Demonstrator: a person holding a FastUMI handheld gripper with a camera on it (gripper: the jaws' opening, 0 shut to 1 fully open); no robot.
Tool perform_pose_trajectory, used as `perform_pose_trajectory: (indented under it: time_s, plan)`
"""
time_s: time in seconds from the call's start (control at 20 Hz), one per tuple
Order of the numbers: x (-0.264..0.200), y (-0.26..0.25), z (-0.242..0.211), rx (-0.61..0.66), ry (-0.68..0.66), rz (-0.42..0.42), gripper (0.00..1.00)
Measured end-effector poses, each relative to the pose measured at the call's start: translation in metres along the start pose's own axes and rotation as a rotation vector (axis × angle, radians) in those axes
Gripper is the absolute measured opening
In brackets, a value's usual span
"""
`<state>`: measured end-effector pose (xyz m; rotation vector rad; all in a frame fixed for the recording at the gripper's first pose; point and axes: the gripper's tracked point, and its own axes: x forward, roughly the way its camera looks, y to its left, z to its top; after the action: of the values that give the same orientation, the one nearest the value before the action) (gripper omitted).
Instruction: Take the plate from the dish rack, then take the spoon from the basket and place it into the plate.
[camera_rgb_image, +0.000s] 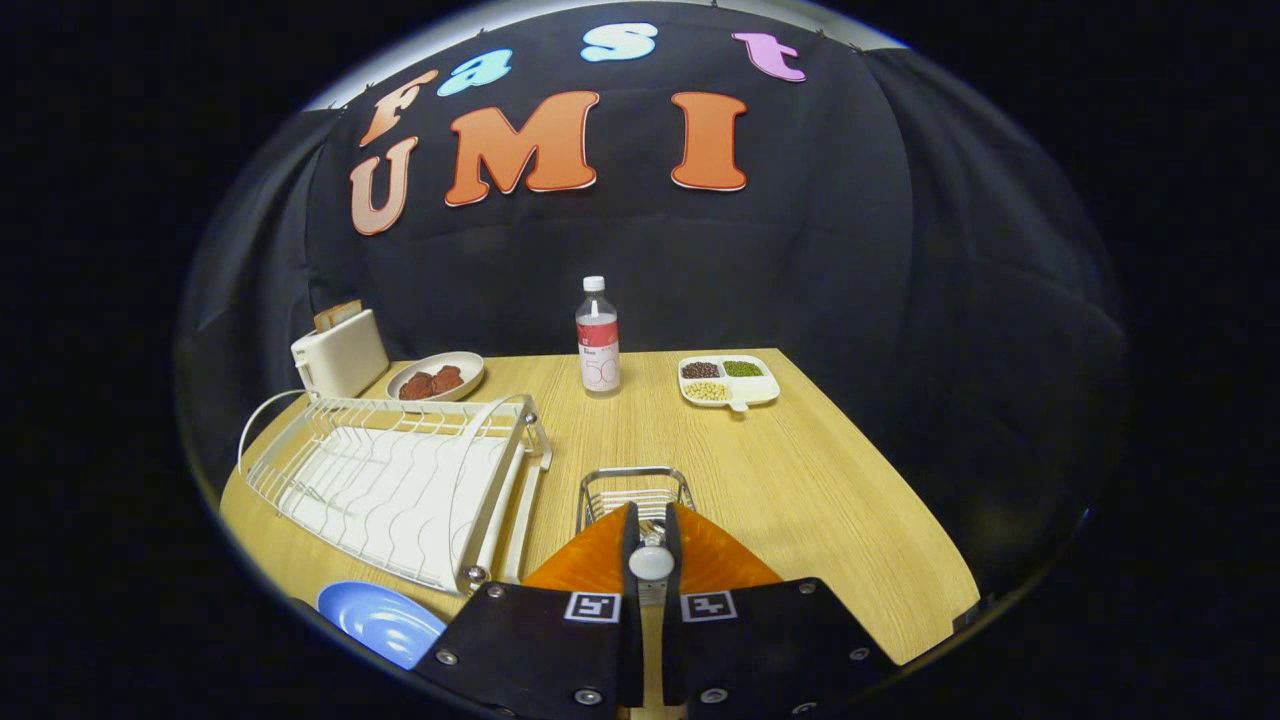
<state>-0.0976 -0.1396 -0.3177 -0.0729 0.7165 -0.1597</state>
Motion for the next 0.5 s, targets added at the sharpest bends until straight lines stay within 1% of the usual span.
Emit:
perform_pose_trajectory:
  time_s: [0.15,0.25,0.4,0.5]
  plan:
    - [-0.008,0.002,0.026,-0.023,-0.032,0.01,0.07]
    - [-0.016,0.005,0.042,-0.063,-0.053,0.018,0.07]
    - [-0.039,0.01,0.061,-0.115,-0.084,0.037,0.07]
    - [-0.056,0.013,0.065,-0.135,-0.089,0.053,0.07]
